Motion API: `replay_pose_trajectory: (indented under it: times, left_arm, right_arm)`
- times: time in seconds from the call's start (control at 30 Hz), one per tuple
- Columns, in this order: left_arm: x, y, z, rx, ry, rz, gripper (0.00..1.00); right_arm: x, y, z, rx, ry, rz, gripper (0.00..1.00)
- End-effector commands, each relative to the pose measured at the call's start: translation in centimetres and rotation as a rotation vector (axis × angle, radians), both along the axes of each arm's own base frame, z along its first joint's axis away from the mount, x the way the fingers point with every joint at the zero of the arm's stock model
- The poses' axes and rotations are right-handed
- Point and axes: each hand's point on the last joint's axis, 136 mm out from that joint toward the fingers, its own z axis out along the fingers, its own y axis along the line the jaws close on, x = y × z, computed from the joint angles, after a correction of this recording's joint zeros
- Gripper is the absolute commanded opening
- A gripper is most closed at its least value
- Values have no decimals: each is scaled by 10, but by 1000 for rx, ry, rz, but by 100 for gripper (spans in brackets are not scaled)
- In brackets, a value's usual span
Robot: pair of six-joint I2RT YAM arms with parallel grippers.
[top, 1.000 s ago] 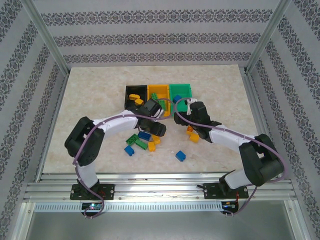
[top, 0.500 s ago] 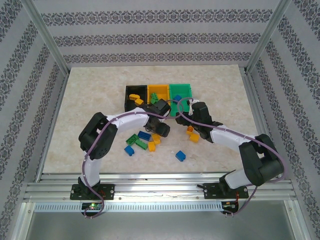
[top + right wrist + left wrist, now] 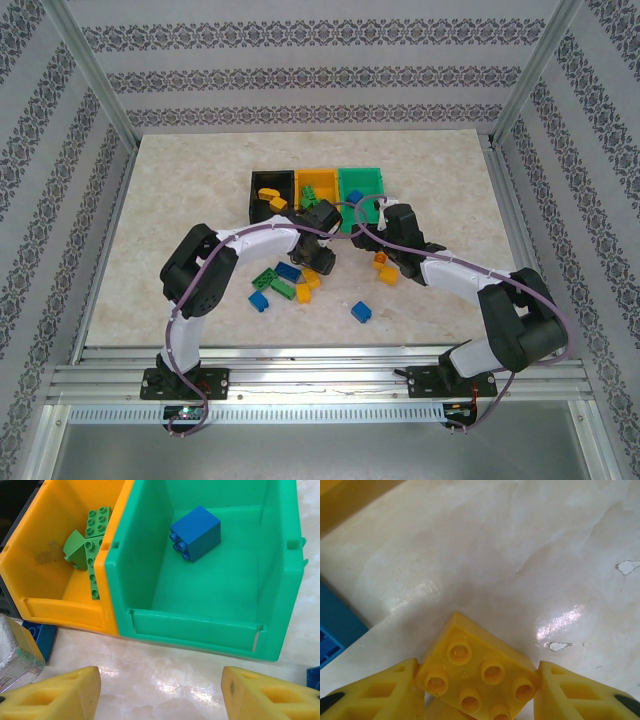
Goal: Sort the legos into containers by color
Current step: Pick up the lego from the center of the table, then place the lego in the container.
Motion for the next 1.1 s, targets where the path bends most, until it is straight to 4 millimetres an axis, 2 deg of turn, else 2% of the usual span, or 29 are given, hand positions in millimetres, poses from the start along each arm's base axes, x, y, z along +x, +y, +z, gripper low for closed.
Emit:
replay_pose_trajectory:
  times: [0.0,0.27,0.47,0.63,0.73,0.8,0.9,1.07]
  left_arm:
    - [11,0,25,1,-77,17,48]
    - [46,31,72,-18,-202,117,47]
    - [81,78,108,-22,-298,229,48]
    - [112,113,119,-24,-330,287,49]
    - [126,121,116,-12,-318,304,62]
    - [128,116,116,-17,-289,298,66]
    - [119,103,113,-70,-268,284,69]
    - [85,84,107,-110,-245,226,70]
  right_arm:
    - [1,-1,3,34,-6,-7,65]
    - [1,-1,2,34,-1,-6,65]
    - [0,1,4,45,-4,-4,65]
    - [1,3,4,57,1,0,65]
    - [0,3,5,63,0,2,66]
    - [0,3,5,62,0,2,65]
    - [1,2,5,60,-1,-2,65]
    - [1,3,5,68,2,1,65]
